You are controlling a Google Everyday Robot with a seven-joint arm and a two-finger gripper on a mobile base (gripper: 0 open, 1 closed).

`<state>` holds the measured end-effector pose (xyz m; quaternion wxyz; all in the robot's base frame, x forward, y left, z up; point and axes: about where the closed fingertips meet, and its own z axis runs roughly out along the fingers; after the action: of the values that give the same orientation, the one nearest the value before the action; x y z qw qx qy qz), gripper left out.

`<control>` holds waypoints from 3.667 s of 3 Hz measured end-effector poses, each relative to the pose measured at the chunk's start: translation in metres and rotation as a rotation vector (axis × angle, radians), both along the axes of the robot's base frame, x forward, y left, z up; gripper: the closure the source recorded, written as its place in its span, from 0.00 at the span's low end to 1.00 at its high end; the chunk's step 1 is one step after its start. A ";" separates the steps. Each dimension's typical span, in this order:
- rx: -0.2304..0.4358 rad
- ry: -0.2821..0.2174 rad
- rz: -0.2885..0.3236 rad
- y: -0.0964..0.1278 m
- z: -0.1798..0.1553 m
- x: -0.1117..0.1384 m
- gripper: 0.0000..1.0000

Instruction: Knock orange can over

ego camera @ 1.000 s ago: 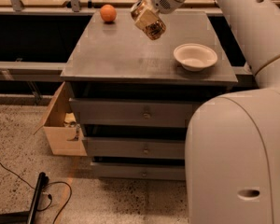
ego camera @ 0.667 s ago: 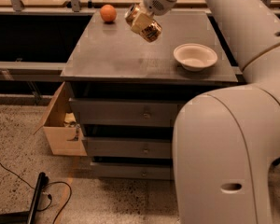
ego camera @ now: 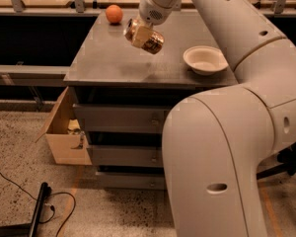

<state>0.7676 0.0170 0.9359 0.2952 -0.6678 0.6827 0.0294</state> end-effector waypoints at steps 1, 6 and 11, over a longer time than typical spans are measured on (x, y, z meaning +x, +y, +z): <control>-0.057 0.018 0.020 0.000 -0.014 0.001 1.00; -0.143 0.104 0.007 -0.005 -0.061 0.010 0.00; 0.392 0.011 -0.326 -0.090 0.017 0.003 0.00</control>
Offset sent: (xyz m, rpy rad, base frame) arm 0.0096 -0.0070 -0.0321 -0.1627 0.0744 0.0359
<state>0.7706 -0.0730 0.9526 0.4161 -0.4788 0.7642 0.1169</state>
